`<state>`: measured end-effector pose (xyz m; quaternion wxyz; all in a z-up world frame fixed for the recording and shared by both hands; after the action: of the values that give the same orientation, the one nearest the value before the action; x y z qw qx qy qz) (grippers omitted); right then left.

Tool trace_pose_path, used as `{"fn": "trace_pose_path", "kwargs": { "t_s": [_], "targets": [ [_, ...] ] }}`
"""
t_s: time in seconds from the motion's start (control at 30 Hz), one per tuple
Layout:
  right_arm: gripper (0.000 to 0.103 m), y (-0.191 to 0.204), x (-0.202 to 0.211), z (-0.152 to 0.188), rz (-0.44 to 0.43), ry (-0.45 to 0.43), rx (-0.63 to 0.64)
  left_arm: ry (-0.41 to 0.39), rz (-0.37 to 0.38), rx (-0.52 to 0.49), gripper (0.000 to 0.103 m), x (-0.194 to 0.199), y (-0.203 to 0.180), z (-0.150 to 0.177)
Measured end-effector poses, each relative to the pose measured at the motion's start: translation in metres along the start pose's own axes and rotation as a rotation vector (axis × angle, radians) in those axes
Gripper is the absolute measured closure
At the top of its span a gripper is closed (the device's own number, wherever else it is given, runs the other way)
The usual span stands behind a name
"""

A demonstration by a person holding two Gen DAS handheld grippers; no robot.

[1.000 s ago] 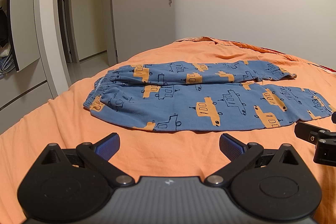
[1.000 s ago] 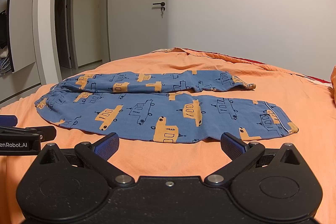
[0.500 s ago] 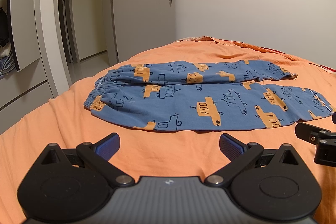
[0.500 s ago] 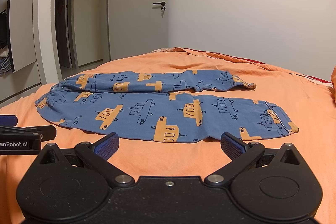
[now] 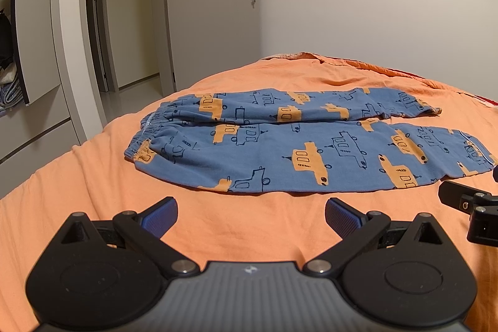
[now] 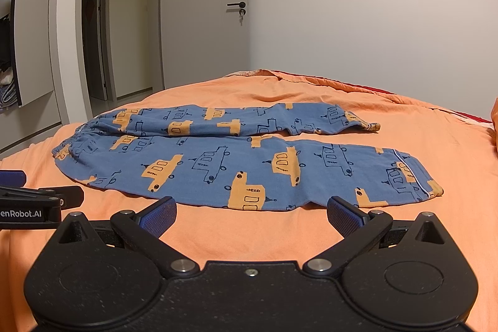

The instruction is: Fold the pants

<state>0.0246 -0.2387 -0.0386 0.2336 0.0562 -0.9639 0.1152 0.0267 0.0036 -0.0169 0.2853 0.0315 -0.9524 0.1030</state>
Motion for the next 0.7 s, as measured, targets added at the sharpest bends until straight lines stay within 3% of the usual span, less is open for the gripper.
{"fn": "trace_pose_path", "kwargs": {
  "t_s": [0.33, 0.53, 0.7],
  "targets": [
    [0.001, -0.015, -0.015, -0.012, -0.022, -0.019, 0.024, 0.021, -0.012, -0.004, 0.000, -0.022, -0.002, -0.023],
    [0.001, -0.048, -0.055, -0.054, -0.125, -0.056, 0.058, -0.026, 0.009, -0.003, 0.000, -0.068, -0.003, -0.088],
    [0.001, -0.074, -0.125, -0.114, -0.340, -0.069, 0.174, -0.041, 0.116, -0.042, 0.000, -0.134, 0.008, -0.168]
  ]
}}
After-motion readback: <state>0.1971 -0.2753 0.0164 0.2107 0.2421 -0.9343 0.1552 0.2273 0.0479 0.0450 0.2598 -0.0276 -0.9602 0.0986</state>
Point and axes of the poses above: each gripper's, at about its wrist camera, not at the fingertips, and x roughly against the way its jaws point, y to its left, z to its underside, the point moved 3 cm from there along -x, roughly the way its jaws point, and after that the axes turned 15 degrees about x, right-handed, at the moved point
